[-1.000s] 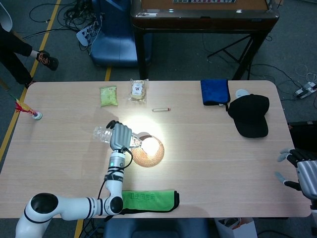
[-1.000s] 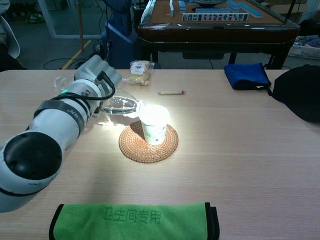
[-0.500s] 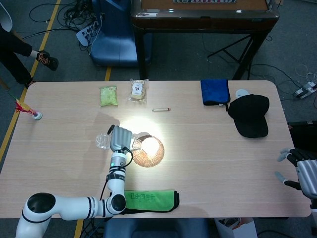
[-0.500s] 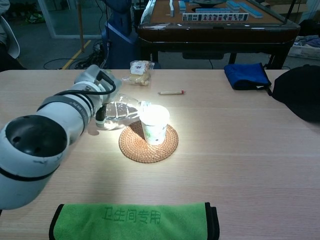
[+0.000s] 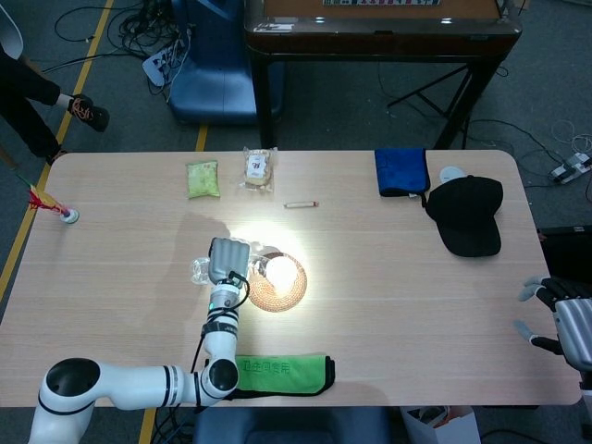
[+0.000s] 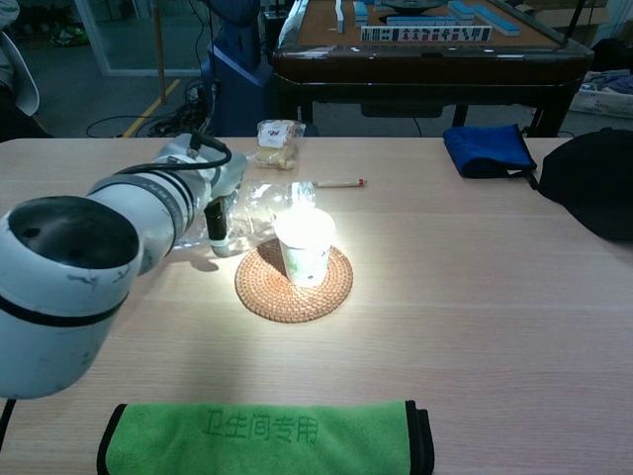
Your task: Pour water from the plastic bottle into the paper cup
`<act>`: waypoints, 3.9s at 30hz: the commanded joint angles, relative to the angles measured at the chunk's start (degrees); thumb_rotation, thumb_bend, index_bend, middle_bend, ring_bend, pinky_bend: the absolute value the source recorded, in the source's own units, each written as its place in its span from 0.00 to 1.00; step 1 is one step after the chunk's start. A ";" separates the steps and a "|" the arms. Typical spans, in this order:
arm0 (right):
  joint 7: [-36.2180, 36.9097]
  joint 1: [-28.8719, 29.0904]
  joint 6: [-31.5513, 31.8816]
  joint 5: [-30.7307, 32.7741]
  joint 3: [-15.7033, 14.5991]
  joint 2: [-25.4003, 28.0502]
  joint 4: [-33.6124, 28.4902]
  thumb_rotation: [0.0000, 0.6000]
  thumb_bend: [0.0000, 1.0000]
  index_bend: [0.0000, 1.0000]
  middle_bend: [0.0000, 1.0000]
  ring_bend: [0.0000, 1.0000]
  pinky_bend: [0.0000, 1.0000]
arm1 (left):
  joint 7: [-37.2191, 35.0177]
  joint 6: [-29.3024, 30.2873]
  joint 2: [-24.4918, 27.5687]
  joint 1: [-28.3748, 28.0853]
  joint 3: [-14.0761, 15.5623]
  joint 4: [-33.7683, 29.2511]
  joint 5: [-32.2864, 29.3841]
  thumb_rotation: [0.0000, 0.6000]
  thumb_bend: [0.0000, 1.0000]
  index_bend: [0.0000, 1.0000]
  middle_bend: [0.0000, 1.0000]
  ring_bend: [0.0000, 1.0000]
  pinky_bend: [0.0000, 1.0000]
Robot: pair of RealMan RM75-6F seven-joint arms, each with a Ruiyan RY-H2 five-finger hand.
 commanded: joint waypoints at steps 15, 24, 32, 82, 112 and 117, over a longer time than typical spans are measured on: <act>-1.08 0.30 -0.85 0.28 -0.13 -0.41 -0.07 1.00 0.19 0.49 0.34 0.36 0.43 | -22.04 1.00 5.83 8.81 1.08 -5.79 8.08 1.00 0.03 0.71 0.82 0.56 0.65; -1.76 0.44 -1.18 0.43 -0.16 -0.67 -0.09 1.00 0.19 0.49 0.34 0.36 0.43 | -37.30 0.40 8.02 15.01 0.37 -6.38 12.04 1.00 0.03 0.71 0.82 0.56 0.65; -2.21 0.48 -1.33 0.50 -0.22 -0.80 -0.14 1.00 0.19 0.49 0.34 0.36 0.43 | -48.43 0.64 8.62 19.53 -0.39 -6.34 14.92 1.00 0.03 0.71 0.82 0.56 0.65; -3.59 0.65 -1.97 0.68 -0.48 -0.92 -0.55 1.00 0.19 0.49 0.34 0.36 0.43 | -86.32 -9.27 6.35 34.83 2.40 3.37 29.53 1.00 0.03 0.39 0.34 0.25 0.36; -5.74 0.76 -2.44 0.87 -0.63 -1.28 -1.11 1.00 0.19 0.49 0.34 0.36 0.43 | -78.12 -8.61 22.29 41.07 9.66 -13.41 33.95 1.00 0.03 0.00 0.15 0.13 0.27; -6.84 0.79 -2.56 1.11 -0.59 -1.55 -1.27 1.00 0.19 0.49 0.34 0.36 0.43 | -78.67 -8.36 26.26 42.82 11.50 -14.39 35.73 1.00 0.03 0.00 0.14 0.12 0.27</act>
